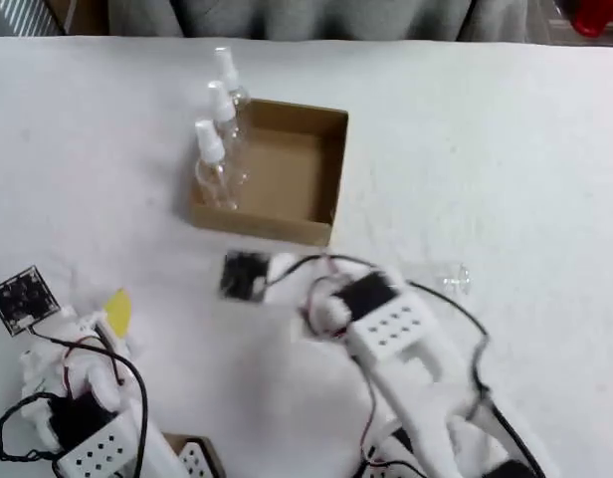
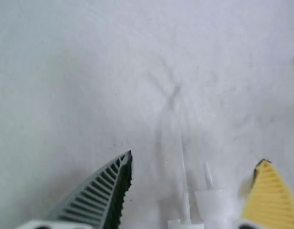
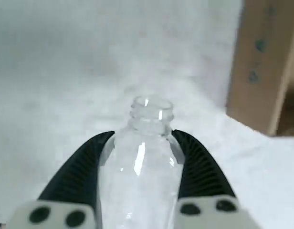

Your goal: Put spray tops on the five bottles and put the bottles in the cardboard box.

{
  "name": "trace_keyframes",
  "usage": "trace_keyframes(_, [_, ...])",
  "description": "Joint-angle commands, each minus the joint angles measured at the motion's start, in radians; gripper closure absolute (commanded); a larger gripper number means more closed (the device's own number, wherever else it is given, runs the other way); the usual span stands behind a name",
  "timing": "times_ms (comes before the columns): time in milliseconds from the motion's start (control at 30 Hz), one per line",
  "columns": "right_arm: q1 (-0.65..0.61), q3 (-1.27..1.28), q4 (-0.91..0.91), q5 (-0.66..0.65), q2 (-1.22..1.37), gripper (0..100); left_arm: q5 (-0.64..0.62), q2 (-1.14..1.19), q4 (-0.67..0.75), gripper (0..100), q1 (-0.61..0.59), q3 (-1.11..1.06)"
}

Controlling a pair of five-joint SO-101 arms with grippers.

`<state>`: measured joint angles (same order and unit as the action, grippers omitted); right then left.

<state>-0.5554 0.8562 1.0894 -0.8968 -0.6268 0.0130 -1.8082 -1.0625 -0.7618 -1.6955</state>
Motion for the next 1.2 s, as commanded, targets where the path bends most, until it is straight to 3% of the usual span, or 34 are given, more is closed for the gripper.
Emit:
trace_keyframes(0, [0.183,-0.074,0.091,0.012,-0.120,98.4,0.009,-0.013,-0.006,63,-0.012,0.002])
trace_keyframes(200, [0.570,-0.075,0.099,0.006,-0.143,98.4,0.009,-0.013,-0.006,63,-0.012,0.002])
trace_keyframes(400, [0.934,-0.072,-0.033,0.005,-0.081,98.4,0.009,-0.013,-0.006,63,-0.012,0.002])
trace_keyframes(567, [1.147,-0.071,-0.143,-0.035,0.041,98.4,0.009,-0.013,-0.008,63,-0.012,0.002])
trace_keyframes(733, [1.265,-0.075,-0.208,-0.267,0.232,98.4,0.009,-0.013,-0.008,63,-0.012,0.002])
trace_keyframes(867, [1.305,-0.077,-0.377,-0.276,0.378,97.8,0.009,-0.013,-0.008,63,-0.012,0.002])
trace_keyframes(1000, [1.307,-0.075,-0.552,-0.276,0.506,85.2,0.009,-0.013,-0.008,63,-0.012,0.002])
trace_keyframes(1167, [1.300,-0.077,-0.639,-0.276,0.562,72.1,0.011,-0.013,-0.008,63,-0.012,0.002])
